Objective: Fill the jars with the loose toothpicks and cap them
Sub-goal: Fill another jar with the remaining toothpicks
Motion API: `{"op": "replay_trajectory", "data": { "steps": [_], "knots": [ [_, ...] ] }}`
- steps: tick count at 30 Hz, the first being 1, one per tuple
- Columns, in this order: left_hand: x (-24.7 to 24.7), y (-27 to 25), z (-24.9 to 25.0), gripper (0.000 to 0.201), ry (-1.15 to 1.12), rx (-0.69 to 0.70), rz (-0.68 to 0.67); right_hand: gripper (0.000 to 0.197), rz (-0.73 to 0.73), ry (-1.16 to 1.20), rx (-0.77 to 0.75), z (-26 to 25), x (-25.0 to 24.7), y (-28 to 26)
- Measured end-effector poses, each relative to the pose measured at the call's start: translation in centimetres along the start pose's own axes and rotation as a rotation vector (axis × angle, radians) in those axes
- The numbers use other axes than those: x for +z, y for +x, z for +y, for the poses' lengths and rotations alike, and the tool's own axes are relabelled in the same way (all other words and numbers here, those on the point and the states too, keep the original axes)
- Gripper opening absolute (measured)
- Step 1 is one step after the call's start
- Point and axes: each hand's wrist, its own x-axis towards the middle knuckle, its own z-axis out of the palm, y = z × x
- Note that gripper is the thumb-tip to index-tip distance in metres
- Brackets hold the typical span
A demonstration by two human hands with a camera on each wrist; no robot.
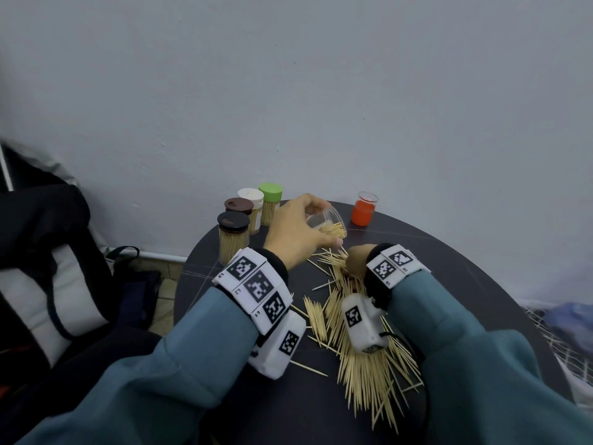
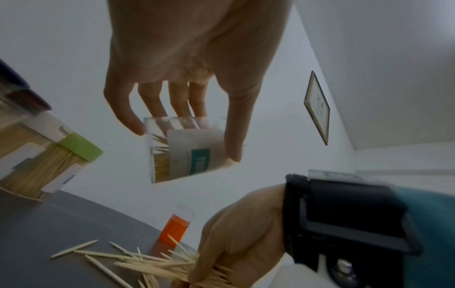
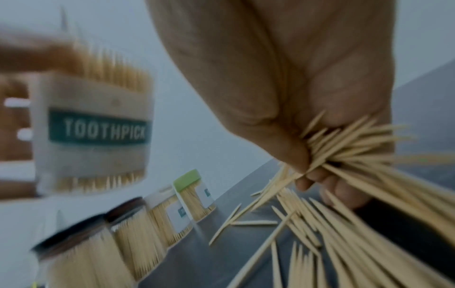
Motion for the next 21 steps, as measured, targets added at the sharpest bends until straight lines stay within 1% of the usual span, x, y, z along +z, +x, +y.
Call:
{"op": "replay_trajectory", "data": {
  "steps": [1,3,4,6,8,10,13,17,19,21],
  "knots": [
    [0.0,0.0,0.0,0.059,-0.004,-0.006,0.001,0.007,0.0,0.101,0.007,0.5,-0.1,0.2],
    [0.1,0.0,-0.1,0.059,0.005,-0.012,0.004,0.018,-0.053,0.325,-0.038,1.4,0.0,0.7],
    [0.1,0.1,-0.2,0.059,0.007,-0.014,0.003,0.02,-0.085,0.494,-0.042,2.0,-0.1,0.7],
    [0.2,0.2,-0.4,0.059,0.003,-0.009,-0.004,0.016,-0.12,0.799,0.0,2.9,-0.4,0.1],
    [0.3,0.2,-0.6,0.058,0.01,-0.001,-0.008,0.019,-0.133,0.947,-0.012,3.8,-0.3,-0.4],
    [0.4,0.2,-0.8,0.056,0.003,0.0,-0.01,0.025,-0.162,1.075,-0.061,4.8,-0.2,-0.5],
    [0.7,0.2,-0.9,0.055,0.005,-0.009,-0.028,0.032,-0.186,1.203,-0.125,5.8,0.1,-0.5],
    [1.2,0.2,-1.1,0.057,0.017,-0.019,-0.067,0.024,-0.167,1.354,-0.209,5.9,-0.1,-1.3],
    [1.4,0.2,-1.2,0.057,0.015,-0.025,-0.084,0.027,-0.162,1.367,-0.26,5.7,-0.2,-1.6],
    [1.4,0.3,-1.3,0.057,0.014,-0.034,-0.097,0.029,-0.113,1.393,-0.316,5.1,-0.6,-1.8]
  ]
}}
